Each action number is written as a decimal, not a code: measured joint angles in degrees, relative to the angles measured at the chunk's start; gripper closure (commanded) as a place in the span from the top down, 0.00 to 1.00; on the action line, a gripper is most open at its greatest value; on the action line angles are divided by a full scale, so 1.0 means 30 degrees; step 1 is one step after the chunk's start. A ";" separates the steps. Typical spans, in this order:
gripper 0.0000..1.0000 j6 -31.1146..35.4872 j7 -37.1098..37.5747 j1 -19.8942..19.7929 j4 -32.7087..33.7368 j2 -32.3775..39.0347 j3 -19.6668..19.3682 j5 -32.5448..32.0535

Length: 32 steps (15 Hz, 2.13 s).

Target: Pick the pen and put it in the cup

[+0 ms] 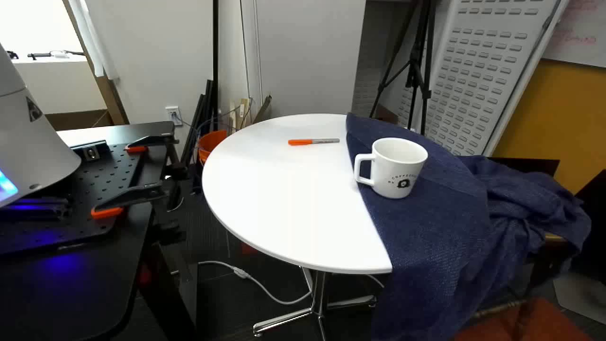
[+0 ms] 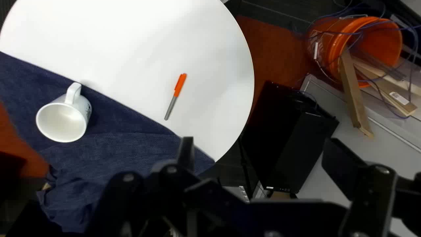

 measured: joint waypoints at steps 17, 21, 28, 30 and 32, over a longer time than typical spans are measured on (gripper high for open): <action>1.00 0.5204 0.2791 -0.0359 -0.1131 0.0661 0.0763 0.0254; 1.00 0.8687 0.5368 -0.0843 -0.2160 0.1679 0.1758 0.0150; 1.00 1.0157 0.8746 -0.1804 -0.3012 0.4107 0.2856 -0.1147; 1.00 1.0341 0.9056 -0.2007 -0.3020 0.4872 0.2846 -0.1250; 1.00 1.1180 0.9054 -0.2090 -0.3024 0.5714 0.2719 -0.1238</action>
